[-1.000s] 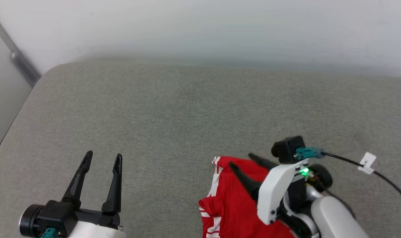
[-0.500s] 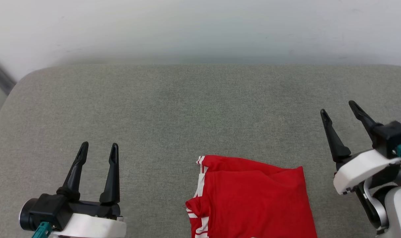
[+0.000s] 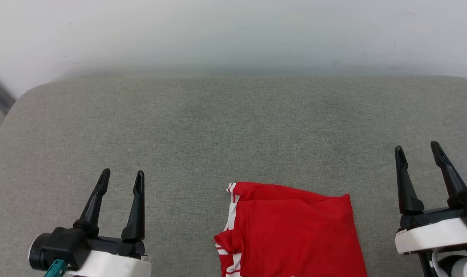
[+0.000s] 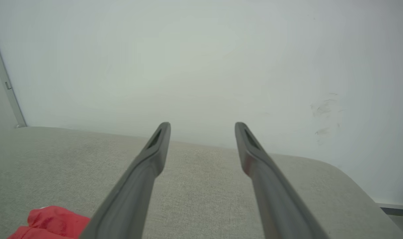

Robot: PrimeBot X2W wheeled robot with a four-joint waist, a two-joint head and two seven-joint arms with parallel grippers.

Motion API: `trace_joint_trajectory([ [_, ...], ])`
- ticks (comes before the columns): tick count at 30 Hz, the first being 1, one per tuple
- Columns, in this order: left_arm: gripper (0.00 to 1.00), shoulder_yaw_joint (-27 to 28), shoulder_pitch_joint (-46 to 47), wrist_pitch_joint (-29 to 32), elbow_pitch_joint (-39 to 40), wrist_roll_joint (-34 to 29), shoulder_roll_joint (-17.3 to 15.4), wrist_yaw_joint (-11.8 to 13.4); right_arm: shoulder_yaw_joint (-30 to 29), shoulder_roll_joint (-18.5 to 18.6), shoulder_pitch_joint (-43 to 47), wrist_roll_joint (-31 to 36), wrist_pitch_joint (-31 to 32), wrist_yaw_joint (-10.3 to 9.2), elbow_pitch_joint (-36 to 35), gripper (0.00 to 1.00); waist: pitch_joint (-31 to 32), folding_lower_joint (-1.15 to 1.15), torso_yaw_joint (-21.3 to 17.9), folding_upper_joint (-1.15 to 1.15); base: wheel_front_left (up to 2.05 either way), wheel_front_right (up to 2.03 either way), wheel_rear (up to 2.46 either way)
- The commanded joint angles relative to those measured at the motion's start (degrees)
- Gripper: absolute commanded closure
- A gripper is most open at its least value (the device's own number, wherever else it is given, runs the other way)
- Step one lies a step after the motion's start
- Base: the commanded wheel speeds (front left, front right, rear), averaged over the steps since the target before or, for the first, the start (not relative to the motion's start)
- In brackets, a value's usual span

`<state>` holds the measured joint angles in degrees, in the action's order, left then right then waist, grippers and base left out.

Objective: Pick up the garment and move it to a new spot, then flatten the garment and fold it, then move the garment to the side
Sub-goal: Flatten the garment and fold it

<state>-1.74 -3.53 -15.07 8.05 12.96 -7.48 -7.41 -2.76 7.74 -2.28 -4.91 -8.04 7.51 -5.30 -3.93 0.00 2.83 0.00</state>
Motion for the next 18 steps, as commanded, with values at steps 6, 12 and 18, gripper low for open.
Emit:
trace_joint_trajectory([
  [6,0.00,0.13,-0.47,-0.12,0.12,0.19,-0.07,-0.06,-0.17,-2.18,1.63,0.79,-1.50,-0.04,-0.39,0.00,0.07,0.00,0.35,0.00,0.00,0.00,0.00],
  [12,0.00,0.18,-0.60,-0.12,0.23,0.10,-0.07,-0.06,-0.27,-2.35,1.86,0.69,-1.16,-0.04,-0.97,0.00,0.32,0.00,0.61,0.00,0.00,0.00,0.00],
  [18,0.00,-0.14,-0.59,-0.12,0.37,-0.04,0.16,-0.06,0.90,-0.50,2.02,-0.63,3.26,-0.03,-2.25,0.00,-0.03,0.00,0.96,0.00,0.00,0.00,0.00],
])
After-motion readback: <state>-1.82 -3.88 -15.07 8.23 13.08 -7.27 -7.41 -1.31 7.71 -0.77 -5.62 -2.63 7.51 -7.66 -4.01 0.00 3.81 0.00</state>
